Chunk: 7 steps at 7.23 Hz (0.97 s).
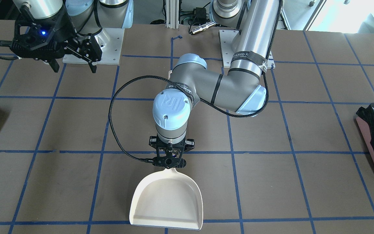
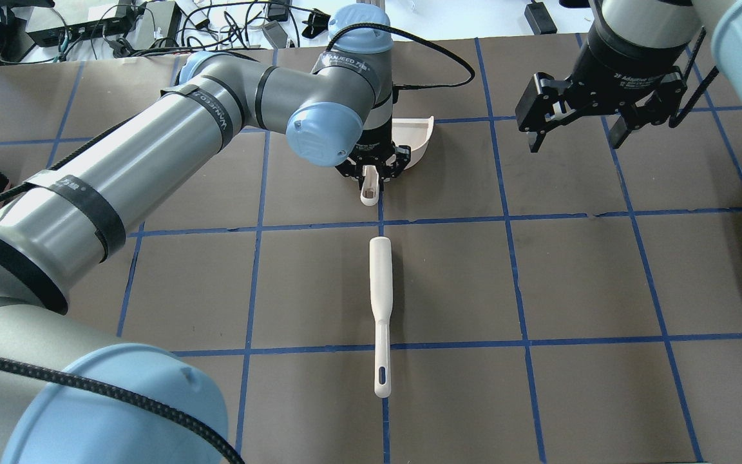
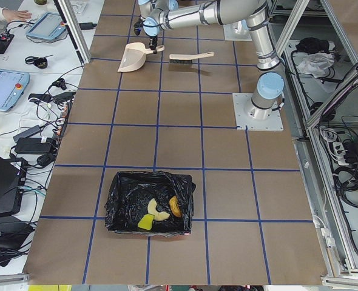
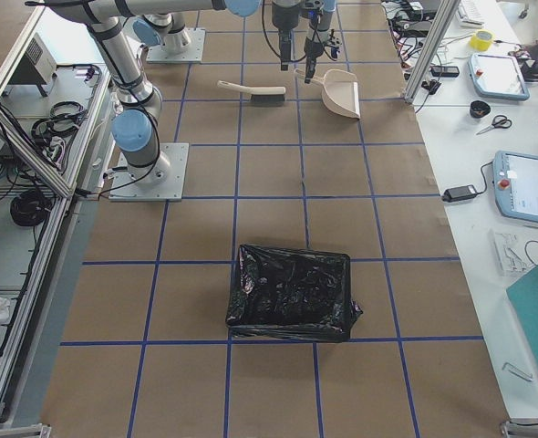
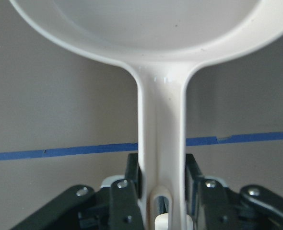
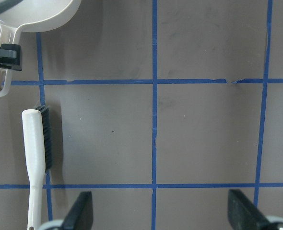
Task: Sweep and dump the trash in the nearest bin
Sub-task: 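Lower the dustpan onto the table with the left gripper and release it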
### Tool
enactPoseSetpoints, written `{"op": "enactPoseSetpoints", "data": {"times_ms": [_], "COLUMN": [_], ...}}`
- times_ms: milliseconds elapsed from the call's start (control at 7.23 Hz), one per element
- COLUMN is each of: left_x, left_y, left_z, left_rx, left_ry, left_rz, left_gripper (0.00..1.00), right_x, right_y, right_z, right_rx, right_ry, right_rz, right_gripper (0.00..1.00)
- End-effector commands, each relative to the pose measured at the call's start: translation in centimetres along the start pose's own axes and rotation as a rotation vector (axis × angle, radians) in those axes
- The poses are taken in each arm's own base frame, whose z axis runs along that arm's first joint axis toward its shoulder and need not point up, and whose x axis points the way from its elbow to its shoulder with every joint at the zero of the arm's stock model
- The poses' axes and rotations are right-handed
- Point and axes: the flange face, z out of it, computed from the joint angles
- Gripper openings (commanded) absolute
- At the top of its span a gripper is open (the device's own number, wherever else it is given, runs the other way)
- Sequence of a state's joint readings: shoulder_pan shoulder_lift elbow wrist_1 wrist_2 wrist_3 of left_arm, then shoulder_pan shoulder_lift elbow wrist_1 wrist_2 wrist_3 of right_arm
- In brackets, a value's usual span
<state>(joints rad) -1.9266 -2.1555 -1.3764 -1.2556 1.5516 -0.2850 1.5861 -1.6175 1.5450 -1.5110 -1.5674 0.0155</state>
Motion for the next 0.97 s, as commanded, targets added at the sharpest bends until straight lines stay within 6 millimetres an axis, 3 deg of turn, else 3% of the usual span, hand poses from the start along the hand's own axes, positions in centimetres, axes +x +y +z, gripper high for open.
{"op": "enactPoseSetpoints", "data": {"times_ms": [0, 276, 553, 829], "left_x": [0.1, 0.2, -0.5, -5.3], "left_y": [-0.1, 0.2, 1.1, 0.9], "left_z": [0.1, -1.0, -4.5, -8.6], "left_rx": [0.007, 0.019, 0.066, 0.106], "left_ry": [0.009, 0.015, 0.019, 0.023], "left_rz": [-0.028, -0.02, -0.013, -0.019], "left_gripper": [1.0, 1.0, 1.0, 1.0], "right_x": [0.0, 0.0, 0.0, 0.0], "right_y": [0.0, 0.0, 0.0, 0.0], "right_z": [0.0, 0.0, -0.1, -0.1], "right_rx": [0.0, 0.0, 0.001, 0.001], "right_ry": [-0.001, -0.001, -0.001, -0.001], "right_rz": [0.0, 0.0, 0.0, 0.0], "right_gripper": [1.0, 1.0, 1.0, 1.0]}}
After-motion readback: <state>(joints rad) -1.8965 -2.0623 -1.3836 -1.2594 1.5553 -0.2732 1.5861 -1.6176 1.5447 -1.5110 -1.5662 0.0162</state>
